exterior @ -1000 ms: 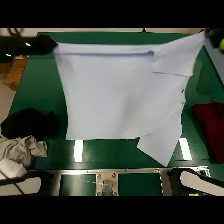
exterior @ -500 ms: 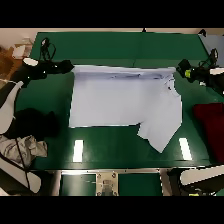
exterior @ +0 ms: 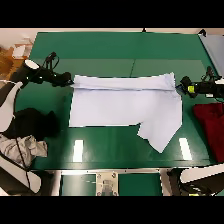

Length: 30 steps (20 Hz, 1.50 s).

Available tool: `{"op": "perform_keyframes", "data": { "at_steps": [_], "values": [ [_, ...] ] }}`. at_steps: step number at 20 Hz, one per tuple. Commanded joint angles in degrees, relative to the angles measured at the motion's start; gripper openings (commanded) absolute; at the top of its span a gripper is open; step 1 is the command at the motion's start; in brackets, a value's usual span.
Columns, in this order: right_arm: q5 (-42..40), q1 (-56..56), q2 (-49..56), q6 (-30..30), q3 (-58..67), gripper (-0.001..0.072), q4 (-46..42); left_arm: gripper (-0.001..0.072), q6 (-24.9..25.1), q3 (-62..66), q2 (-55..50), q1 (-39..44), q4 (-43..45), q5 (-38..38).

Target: Fold the shirts.

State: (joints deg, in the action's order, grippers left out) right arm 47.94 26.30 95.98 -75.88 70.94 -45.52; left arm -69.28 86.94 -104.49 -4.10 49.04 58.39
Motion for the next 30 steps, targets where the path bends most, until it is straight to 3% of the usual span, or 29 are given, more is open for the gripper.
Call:
{"op": "perform_keyframes", "data": {
  "at_steps": [1,15,16,17,18,21,24,28,30],
  "values": [
    [1.2,0.3,0.0,0.1,-2.0,0.0011,-0.7,0.0025,-2.9,-2.4,0.0,0.0,4.2,0.7],
    [1.3,0.2,0.1,0.0,-2.2,0.0014,-0.6,0.0027,-2.8,-5.0,-0.2,0.0,1.4,-0.5],
    [1.6,0.2,0.1,0.0,-2.1,0.0075,-0.4,0.0139,-2.8,-4.8,-0.2,0.0,1.1,0.2],
    [2.3,0.3,0.1,0.0,-1.6,0.0241,-0.2,0.0448,-2.8,-4.3,-0.2,0.0,0.9,1.4],
    [4.2,0.6,0.0,0.0,-0.2,0.0256,-0.2,0.0621,-3.6,-3.2,-0.2,-0.1,0.9,3.5],
    [12.5,2.7,-2.4,-0.2,3.0,0.0253,-1.2,0.0618,-7.4,1.4,0.1,-1.8,1.6,15.5],
    [18.5,5.2,-9.8,-0.6,-1.0,0.0217,-7.5,0.0617,-9.4,-1.4,4.1,-4.4,1.9,26.3],
    [18.7,10.4,-25.9,-0.2,-18.1,0.0224,-14.8,0.0617,-9.2,-21.5,20.9,-6.0,8.0,23.7],
    [17.6,15.4,-33.6,0.0,-26.0,0.0311,-16.7,0.0618,-10.2,-34.0,30.9,-6.1,8.7,17.4]
  ]
}}
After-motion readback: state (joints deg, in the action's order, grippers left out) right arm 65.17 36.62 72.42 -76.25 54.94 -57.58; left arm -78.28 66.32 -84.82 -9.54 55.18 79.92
